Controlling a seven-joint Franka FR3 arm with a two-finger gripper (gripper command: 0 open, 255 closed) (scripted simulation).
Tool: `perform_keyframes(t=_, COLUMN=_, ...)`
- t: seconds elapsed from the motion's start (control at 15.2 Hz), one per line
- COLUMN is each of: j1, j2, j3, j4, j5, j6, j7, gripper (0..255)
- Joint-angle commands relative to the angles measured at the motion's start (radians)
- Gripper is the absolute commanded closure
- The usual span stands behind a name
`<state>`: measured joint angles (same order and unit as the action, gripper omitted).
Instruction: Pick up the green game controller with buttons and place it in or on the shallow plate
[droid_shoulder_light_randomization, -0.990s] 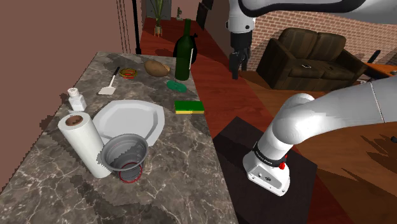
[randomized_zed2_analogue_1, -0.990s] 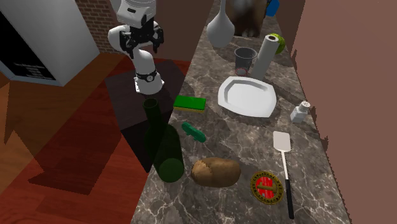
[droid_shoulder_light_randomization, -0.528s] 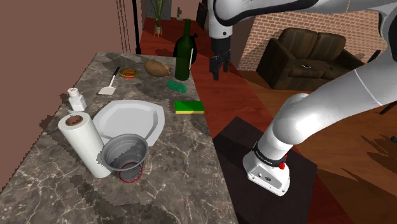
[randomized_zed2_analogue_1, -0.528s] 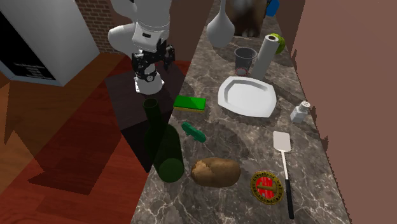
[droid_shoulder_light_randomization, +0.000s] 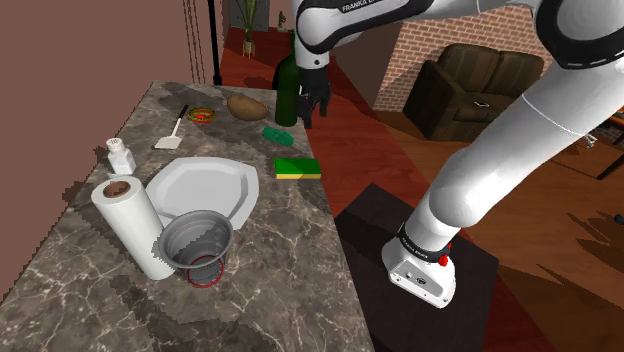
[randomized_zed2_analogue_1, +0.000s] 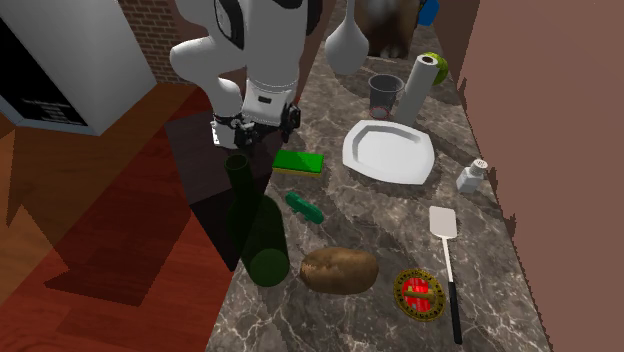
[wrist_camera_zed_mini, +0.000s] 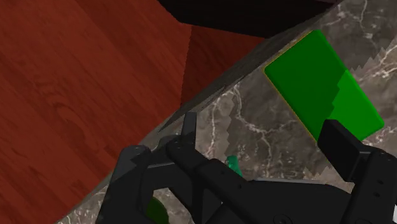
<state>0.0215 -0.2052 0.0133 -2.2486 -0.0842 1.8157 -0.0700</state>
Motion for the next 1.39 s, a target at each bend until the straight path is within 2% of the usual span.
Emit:
perform_keyframes(t=0.0, j1=0.003, j2=0.084, j3=0.003, j4=0.049, j5=0.002, j6=0.043, j7=0.0, gripper=0)
perform_keyframes(t=0.4, j1=0.013, j2=0.306, j3=0.012, j4=0.224, j5=0.006, j6=0.111, j7=0.0, gripper=0)
perform_keyframes(t=0.73, j1=0.021, j2=0.467, j3=0.019, j4=0.38, j5=0.007, j6=0.131, j7=-0.002, gripper=0)
perform_keyframes(t=1.19, j1=0.018, j2=0.494, j3=0.016, j4=0.31, j5=0.002, j6=0.228, j7=0.001, gripper=0)
perform_keyframes(t=1.32, j1=0.018, j2=0.494, j3=0.016, j4=0.31, j5=0.002, j6=0.228, j7=0.001, gripper=0)
